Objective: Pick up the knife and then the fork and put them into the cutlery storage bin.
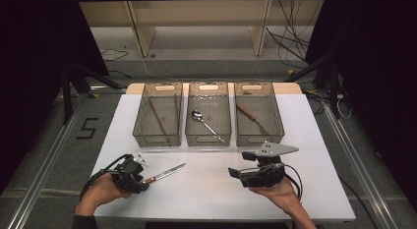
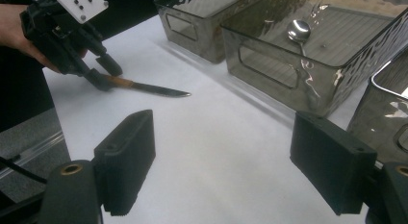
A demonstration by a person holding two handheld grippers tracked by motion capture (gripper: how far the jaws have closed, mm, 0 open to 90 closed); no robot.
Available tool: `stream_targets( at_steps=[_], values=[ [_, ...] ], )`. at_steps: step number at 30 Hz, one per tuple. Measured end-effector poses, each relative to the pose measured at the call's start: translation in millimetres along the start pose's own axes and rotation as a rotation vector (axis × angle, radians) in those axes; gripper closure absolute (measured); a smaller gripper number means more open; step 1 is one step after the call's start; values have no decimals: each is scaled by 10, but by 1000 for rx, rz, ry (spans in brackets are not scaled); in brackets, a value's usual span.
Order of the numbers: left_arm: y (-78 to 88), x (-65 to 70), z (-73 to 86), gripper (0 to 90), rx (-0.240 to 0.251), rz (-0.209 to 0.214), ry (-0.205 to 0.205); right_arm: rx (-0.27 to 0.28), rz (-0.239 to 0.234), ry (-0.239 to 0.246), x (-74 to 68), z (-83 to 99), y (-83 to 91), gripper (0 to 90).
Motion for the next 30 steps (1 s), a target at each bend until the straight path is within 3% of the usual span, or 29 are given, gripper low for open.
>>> stream_targets(
  at_steps=[8, 16, 19, 24, 30],
  values=[
    [8, 15, 2, 749, 11, 24, 11, 3, 1, -1, 3, -4, 8, 248],
    [34, -11, -40, 759, 41, 37, 47, 7, 2, 9, -7, -12, 7, 246],
    [99, 14, -98, 760, 72, 61, 73, 8, -2, 16, -20, -15, 3, 241],
    [212, 72, -188, 760, 108, 94, 76, 13, -13, 51, -78, -33, -19, 235],
    [327, 233, -331, 760, 144, 140, 35, 0, -32, 94, -188, -49, -75, 234]
  ],
)
Point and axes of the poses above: each handheld gripper's, and its own axes: y roughly backward along the jaws, z roughly out of its underside, x roughly to its right, the point moved 8 cm from there along -y, roughly forward along the jaws, and after that the axes turned 15 degrees about -z, right-handed, at the moved point
